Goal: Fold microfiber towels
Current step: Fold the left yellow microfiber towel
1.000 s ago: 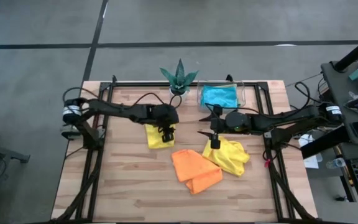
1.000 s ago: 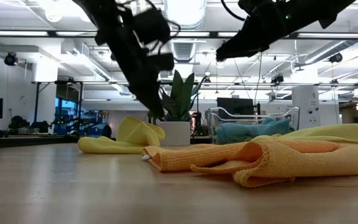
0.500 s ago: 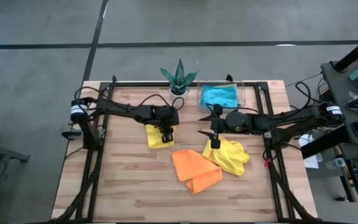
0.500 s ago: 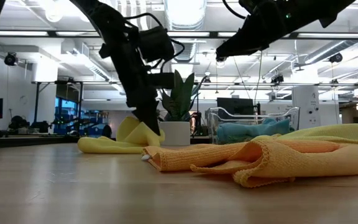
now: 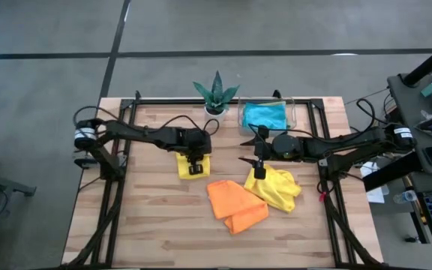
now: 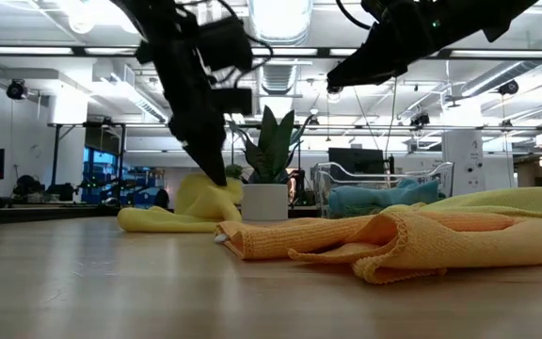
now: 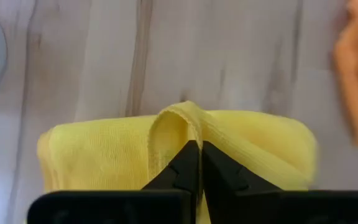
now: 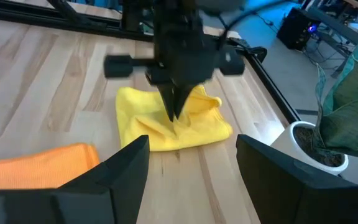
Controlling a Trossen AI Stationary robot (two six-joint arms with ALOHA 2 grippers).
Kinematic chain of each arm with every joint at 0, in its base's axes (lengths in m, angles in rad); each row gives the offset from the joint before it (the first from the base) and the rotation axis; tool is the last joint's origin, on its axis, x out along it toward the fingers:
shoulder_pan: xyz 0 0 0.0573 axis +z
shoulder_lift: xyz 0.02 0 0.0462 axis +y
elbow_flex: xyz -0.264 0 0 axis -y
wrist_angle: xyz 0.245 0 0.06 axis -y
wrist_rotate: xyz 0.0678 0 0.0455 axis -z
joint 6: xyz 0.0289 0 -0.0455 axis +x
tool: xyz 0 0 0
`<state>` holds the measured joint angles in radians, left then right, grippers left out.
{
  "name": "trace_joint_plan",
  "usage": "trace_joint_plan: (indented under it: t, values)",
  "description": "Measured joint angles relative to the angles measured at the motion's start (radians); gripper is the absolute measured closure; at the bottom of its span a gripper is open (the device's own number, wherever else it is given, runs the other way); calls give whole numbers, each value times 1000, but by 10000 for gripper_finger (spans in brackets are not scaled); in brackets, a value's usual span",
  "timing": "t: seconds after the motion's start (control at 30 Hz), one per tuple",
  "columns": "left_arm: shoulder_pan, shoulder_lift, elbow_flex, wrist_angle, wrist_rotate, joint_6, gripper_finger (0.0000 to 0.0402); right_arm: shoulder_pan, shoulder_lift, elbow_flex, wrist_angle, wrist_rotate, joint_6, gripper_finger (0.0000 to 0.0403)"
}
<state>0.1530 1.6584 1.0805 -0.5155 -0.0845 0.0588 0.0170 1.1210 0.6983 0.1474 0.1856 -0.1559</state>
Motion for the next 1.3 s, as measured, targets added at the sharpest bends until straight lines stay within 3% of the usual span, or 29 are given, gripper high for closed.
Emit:
trace_joint_plan:
  t: [0.3,0.43,0.57,0.67,1.03,1.3]
  values:
    - [-86,-165,-8,-221,2,-18,401,0,0,0,-1,0,38,172]
    - [-106,-189,-17,-340,2,-108,401,0,5,0,-4,0,52,172]
    - [-131,-193,-58,-347,21,-131,395,0,12,0,-4,0,52,172]
    - [-143,-187,-87,-330,31,-135,368,0,14,0,-5,0,52,172]
    - [-176,-209,-117,-412,69,-229,210,0,14,0,-1,-1,99,172]
    - [-243,-288,-130,-406,51,-394,197,-1,96,0,46,-10,131,172]
